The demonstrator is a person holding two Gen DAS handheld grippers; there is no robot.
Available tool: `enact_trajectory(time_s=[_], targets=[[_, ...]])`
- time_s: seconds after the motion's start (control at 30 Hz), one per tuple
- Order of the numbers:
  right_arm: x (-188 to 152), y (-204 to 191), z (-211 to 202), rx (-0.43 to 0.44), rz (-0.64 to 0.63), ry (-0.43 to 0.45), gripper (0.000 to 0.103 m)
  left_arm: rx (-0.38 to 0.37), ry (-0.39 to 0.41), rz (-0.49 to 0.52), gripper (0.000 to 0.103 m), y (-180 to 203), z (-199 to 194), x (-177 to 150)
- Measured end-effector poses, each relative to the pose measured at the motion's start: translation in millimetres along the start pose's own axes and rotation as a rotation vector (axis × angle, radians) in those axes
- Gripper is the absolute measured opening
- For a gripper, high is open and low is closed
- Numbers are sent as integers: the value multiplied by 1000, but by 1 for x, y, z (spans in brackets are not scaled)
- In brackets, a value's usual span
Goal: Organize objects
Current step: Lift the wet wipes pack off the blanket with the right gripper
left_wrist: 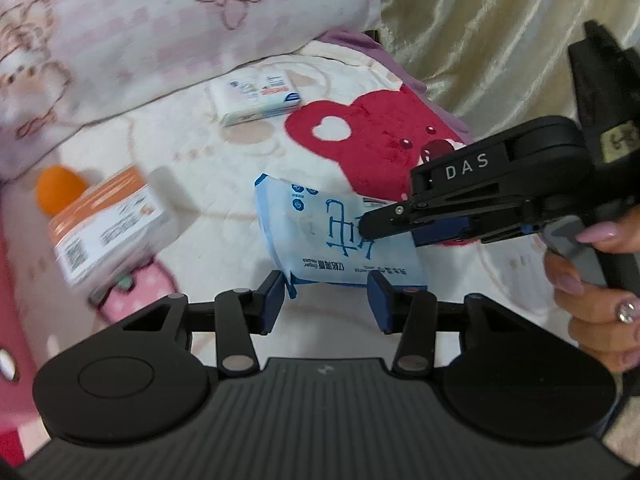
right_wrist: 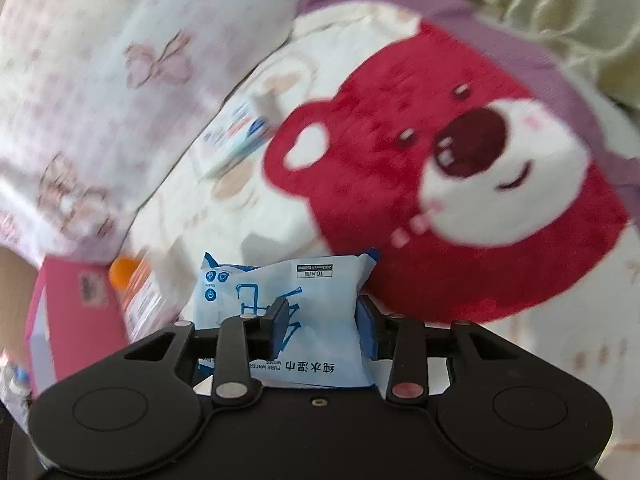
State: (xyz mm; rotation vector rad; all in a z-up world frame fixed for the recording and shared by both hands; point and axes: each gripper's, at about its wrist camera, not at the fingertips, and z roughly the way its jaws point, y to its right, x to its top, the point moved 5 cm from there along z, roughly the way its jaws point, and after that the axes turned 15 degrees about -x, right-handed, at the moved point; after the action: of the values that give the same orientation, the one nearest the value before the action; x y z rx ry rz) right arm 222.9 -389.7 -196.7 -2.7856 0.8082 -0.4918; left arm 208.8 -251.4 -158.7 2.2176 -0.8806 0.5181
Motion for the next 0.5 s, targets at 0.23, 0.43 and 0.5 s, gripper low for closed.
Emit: enact_trajectory(time_s=[0.23, 0.43, 0.5], targets=[[-13, -30, 6, 17, -169, -41, 52, -58, 35, -190, 35, -26, -23, -26], [-15, -30, 7, -94, -208, 1, 53, 62, 94, -143, 34, -33, -31, -30], [-15, -27, 7, -89, -203, 2, 53, 76, 121, -114, 34, -35, -32, -25]])
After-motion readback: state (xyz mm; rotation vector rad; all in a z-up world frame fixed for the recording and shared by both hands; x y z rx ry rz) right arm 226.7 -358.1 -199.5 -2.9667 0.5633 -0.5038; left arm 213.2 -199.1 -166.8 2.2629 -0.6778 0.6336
